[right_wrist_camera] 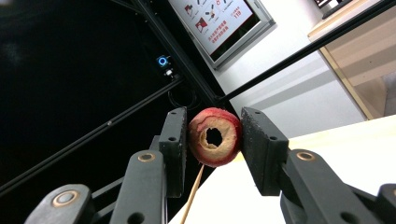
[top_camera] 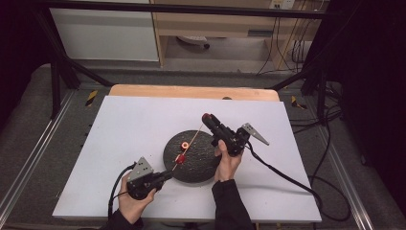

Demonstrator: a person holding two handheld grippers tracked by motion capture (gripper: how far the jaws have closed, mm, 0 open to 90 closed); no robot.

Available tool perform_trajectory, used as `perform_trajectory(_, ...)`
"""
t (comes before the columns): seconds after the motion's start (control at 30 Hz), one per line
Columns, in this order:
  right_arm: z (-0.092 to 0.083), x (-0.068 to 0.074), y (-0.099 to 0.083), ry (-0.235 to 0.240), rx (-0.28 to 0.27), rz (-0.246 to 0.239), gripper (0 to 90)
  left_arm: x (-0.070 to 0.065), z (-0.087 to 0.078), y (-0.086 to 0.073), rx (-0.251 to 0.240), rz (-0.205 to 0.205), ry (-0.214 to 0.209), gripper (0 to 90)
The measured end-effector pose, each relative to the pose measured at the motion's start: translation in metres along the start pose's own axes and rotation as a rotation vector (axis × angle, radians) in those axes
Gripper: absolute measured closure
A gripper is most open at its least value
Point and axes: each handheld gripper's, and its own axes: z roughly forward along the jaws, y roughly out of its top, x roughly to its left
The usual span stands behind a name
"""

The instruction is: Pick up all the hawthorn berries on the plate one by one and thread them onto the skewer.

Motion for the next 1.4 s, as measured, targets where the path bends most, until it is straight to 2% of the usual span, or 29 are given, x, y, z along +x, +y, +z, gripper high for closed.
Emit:
perform_trajectory(0.23, 0.000, 0.000, -0.002, 0.008, -0.003, 0.007, 62.8, 0.000, 0.002, 0.000, -0.004, -0.005, 0.007, 88.8)
perform_trajectory(0.5, 0.000, 0.001, -0.003, 0.018, -0.009, 0.022, 62.9, -0.003, 0.005, 0.002, -0.032, -0.011, 0.018, 88.8)
perform_trajectory(0.7, 0.000, 0.001, -0.006, 0.020, -0.004, 0.027, 62.9, -0.010, 0.010, 0.006, -0.046, -0.028, 0.027, 88.8)
perform_trajectory(0.9, -0.001, 0.002, -0.005, 0.021, -0.019, 0.037, 63.0, -0.012, 0.016, 0.007, -0.044, -0.045, 0.026, 88.8)
perform_trajectory(1.1, -0.002, 0.003, -0.003, 0.027, -0.014, 0.048, 63.1, -0.015, 0.017, 0.006, -0.029, -0.034, 0.040, 88.9)
perform_trajectory(1.27, -0.001, 0.002, -0.004, 0.032, -0.004, 0.037, 63.1, -0.016, 0.017, 0.006, -0.061, -0.066, 0.031, 88.9)
perform_trajectory(1.4, -0.001, 0.002, -0.006, 0.026, -0.012, 0.057, 63.1, -0.019, 0.020, 0.003, -0.077, -0.068, 0.046, 89.0)
